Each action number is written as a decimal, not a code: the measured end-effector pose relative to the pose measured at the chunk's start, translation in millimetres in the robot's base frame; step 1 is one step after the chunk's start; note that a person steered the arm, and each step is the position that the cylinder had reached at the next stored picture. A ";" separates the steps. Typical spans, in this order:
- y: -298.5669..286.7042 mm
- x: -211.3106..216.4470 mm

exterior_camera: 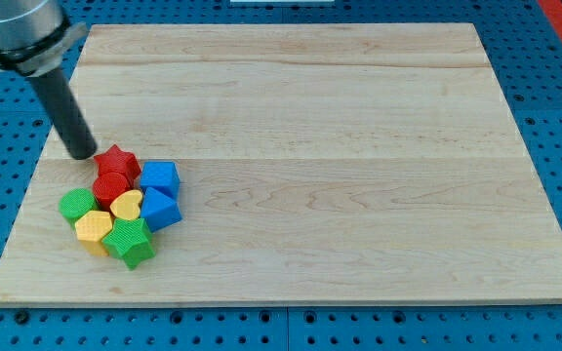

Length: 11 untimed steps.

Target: Separate the green star and the red blocks from the group of blocks

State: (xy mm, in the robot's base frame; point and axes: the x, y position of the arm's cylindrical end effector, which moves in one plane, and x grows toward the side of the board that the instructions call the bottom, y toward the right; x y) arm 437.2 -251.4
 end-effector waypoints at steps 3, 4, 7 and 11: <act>-38.1 57.9; -27.1 78.0; 57.1 106.1; 95.8 51.9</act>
